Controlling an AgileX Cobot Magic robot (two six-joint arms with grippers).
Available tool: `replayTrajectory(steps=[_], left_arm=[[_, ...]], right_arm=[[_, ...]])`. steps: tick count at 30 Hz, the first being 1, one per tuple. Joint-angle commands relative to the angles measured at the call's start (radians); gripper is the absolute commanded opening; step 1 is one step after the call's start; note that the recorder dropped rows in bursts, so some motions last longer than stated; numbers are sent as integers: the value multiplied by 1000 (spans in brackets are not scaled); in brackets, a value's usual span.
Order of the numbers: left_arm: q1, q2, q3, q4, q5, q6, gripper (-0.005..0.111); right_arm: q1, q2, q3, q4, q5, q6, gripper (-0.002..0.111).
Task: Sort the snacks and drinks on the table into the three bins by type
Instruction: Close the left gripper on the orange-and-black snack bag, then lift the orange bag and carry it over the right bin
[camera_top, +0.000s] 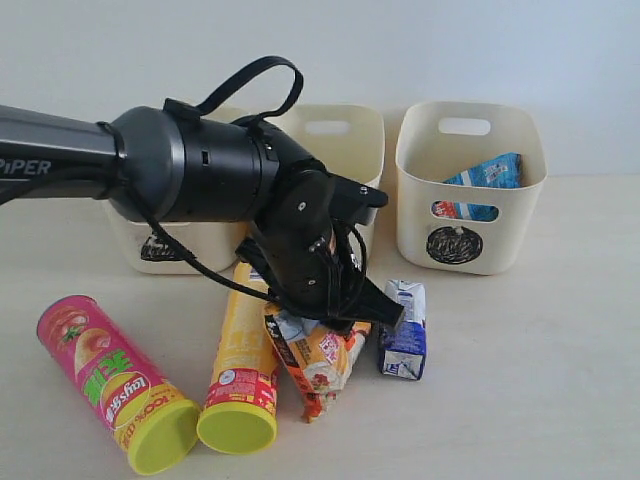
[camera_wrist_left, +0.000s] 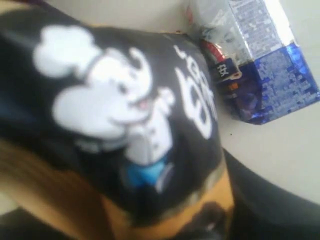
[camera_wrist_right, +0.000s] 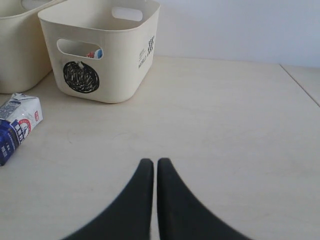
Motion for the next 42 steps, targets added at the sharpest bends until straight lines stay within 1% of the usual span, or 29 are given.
replayTrajectory(steps=[1,7,13,19,24,27,33,37,40,42], left_arm=[[-2,-70,-4,-14,-6,-13,4],[-2,-148,-4,-71,0,5,4],[-4,-231,-9,-185,-16,100,4],[-10,-262,-99,-188,-10,108,4],[-32,-231,-214,-174,-55,131,4],[-36,-188,-301,-133,-90,133,4],[-36,-45,-490,24,-136,104,4],[-34,64,-634,81,-180,100,4],[-30,149,-740,166,-203,91,4],[-26,211,-812,242,-222,51,4]], right_arm=[[0,-4,4,2,-5,-3,0],[0,-4,4,2,-5,-3,0],[0,-4,4,-5,-10,-3,0],[0,-4,4,-3,-8,-3,0],[0,-4,4,-3,-8,-3,0],[0,-4,4,-3,-8,-3,0],[0,-4,4,-3,-8,-3,0],[0,-4,4,-3,-8,-3,0],[0,-4,4,-3,-8,-3,0],[0,-4,4,-3,-8,-3,0]])
